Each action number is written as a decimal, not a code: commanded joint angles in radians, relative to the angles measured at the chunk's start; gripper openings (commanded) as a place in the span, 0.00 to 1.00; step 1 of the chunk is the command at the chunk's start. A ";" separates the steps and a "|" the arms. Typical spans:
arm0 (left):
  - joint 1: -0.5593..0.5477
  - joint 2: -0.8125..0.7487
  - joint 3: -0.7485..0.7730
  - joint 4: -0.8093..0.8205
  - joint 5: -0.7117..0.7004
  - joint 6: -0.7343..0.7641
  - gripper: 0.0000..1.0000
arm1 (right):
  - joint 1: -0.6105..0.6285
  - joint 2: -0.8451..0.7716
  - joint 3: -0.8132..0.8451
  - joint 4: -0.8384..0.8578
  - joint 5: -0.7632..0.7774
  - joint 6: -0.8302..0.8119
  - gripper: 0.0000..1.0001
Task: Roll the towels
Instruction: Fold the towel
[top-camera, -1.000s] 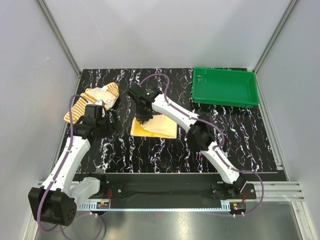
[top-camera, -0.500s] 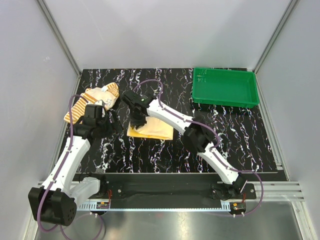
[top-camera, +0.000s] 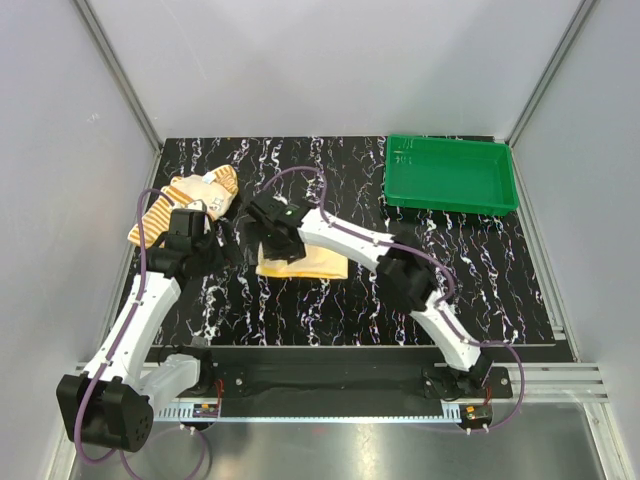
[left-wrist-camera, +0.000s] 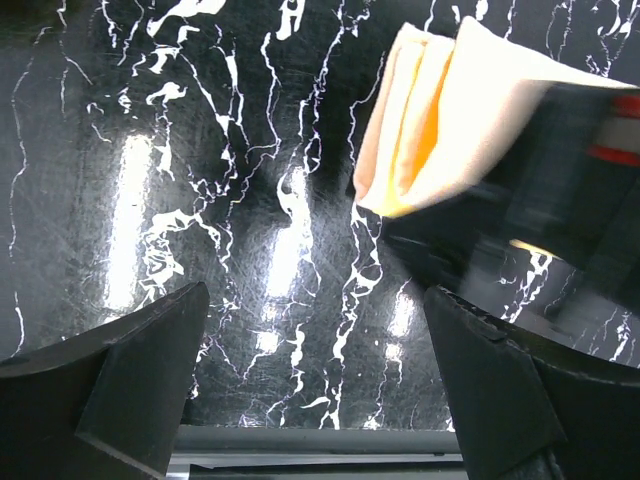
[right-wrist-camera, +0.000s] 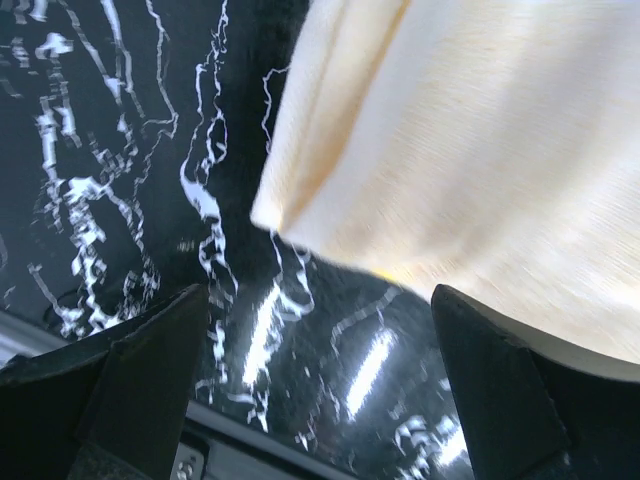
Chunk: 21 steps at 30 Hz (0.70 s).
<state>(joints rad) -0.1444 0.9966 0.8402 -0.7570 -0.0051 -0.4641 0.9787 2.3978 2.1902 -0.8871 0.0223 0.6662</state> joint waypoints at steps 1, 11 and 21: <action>0.005 -0.013 0.007 0.021 -0.039 0.002 0.94 | -0.035 -0.299 -0.111 0.117 0.070 -0.042 1.00; -0.001 0.079 0.054 0.111 0.028 -0.051 0.84 | -0.253 -0.776 -0.778 0.308 -0.010 0.012 1.00; -0.138 0.449 0.290 0.172 -0.042 -0.045 0.72 | -0.396 -0.803 -1.087 0.513 -0.217 -0.005 0.90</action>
<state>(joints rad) -0.2584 1.3693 1.0481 -0.6540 -0.0273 -0.5129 0.5774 1.5806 1.0935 -0.5095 -0.1032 0.6743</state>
